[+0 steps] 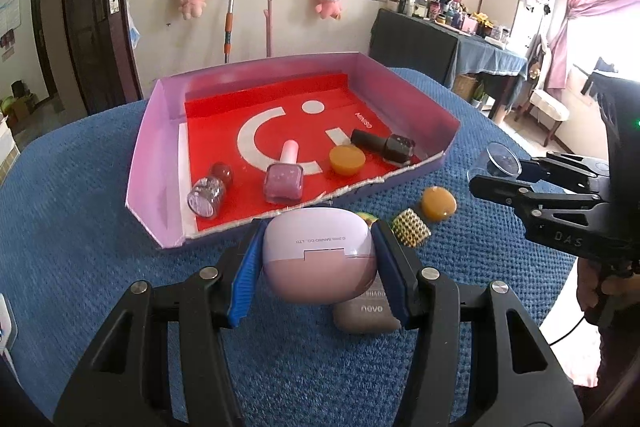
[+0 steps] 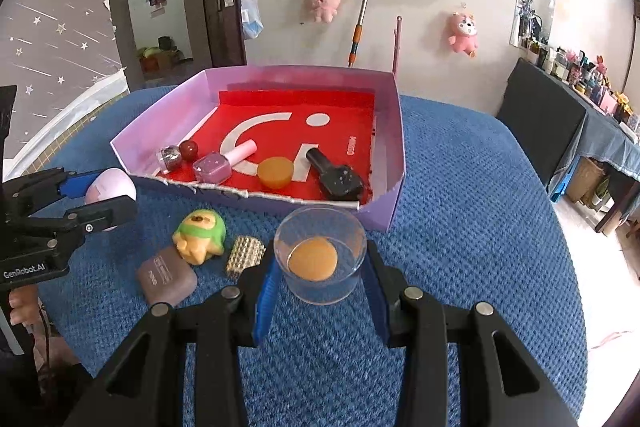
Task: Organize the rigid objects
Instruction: 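Carry the lid and earbud case into the pink box and lower them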
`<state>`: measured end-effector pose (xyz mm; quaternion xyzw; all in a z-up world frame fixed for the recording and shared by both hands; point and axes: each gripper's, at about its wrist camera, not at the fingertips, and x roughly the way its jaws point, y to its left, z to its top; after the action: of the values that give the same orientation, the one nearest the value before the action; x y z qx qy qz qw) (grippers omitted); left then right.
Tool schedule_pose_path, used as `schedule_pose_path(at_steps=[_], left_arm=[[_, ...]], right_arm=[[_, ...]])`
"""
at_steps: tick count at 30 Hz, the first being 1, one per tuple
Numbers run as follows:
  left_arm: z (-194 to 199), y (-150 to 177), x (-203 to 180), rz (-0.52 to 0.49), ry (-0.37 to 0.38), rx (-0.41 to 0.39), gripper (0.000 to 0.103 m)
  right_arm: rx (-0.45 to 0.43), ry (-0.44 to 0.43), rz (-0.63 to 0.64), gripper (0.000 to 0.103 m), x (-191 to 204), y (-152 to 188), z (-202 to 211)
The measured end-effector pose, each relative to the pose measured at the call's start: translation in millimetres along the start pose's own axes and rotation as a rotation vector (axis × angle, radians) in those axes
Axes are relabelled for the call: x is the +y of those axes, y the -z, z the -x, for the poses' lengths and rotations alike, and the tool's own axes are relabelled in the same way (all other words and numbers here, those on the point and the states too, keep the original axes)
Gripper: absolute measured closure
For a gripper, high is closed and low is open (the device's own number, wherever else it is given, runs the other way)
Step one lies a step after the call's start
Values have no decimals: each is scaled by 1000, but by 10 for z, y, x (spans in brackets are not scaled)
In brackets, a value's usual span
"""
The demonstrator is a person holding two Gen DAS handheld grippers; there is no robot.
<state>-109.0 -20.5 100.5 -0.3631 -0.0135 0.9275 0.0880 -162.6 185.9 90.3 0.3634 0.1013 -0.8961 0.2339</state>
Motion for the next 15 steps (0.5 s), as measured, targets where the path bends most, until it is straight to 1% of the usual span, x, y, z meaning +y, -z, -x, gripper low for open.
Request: schedule_pose_path(at_steps=[8,15], left_arm=[[-143,-350,90,2,35,22,52],[-408,-680,289,27,60,58,52]], right_arm=[[-8,-32,-3,61,-41,-328,-111],[5,-78,18,61,-55,-730,-389]])
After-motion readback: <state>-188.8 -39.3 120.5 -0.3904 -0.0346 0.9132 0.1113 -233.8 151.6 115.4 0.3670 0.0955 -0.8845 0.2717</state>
